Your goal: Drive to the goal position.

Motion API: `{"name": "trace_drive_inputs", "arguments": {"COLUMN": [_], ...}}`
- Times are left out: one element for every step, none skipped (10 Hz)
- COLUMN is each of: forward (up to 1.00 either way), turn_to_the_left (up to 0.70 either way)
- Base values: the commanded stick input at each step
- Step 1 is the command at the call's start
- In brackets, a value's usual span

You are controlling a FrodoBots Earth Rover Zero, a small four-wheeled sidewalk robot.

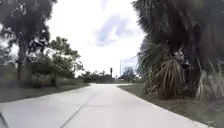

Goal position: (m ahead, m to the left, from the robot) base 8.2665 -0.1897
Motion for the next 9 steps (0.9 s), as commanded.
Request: {"name": "trace_drive_inputs", "arguments": {"forward": [0.85, 0.85, 0.85, 0.85, 0.85, 0.85, 0.85, 0.85, 0.85], "turn_to_the_left": [0.00, 0.00, 0.00, 0.00, 0.00, 0.01, 0.15, 0.27, 0.31]}}
